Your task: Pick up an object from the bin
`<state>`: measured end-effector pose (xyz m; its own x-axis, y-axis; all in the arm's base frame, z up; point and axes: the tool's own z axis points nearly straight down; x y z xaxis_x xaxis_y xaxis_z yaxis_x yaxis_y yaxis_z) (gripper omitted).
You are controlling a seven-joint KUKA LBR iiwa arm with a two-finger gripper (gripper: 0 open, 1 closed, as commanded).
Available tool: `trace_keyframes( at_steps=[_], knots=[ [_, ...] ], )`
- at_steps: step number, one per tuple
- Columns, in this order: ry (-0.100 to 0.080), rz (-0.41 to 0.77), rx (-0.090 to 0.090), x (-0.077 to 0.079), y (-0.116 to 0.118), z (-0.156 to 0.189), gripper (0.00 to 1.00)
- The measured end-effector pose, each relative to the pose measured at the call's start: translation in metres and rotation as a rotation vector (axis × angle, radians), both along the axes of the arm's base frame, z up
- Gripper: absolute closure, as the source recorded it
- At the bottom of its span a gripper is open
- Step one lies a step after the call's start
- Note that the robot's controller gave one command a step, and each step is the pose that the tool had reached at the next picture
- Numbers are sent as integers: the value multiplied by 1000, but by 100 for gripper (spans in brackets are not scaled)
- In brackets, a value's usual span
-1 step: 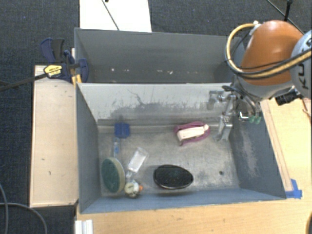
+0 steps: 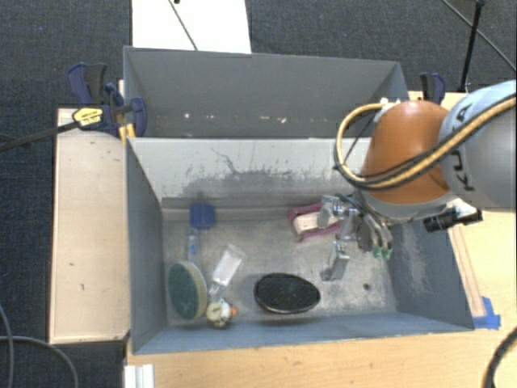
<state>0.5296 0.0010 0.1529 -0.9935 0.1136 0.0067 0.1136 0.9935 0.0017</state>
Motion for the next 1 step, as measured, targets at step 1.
trace_keyframes(
  at_steps=[1],
  knots=[
    [-6, 62, -1, -53, 43, -77, 0]
  ],
)
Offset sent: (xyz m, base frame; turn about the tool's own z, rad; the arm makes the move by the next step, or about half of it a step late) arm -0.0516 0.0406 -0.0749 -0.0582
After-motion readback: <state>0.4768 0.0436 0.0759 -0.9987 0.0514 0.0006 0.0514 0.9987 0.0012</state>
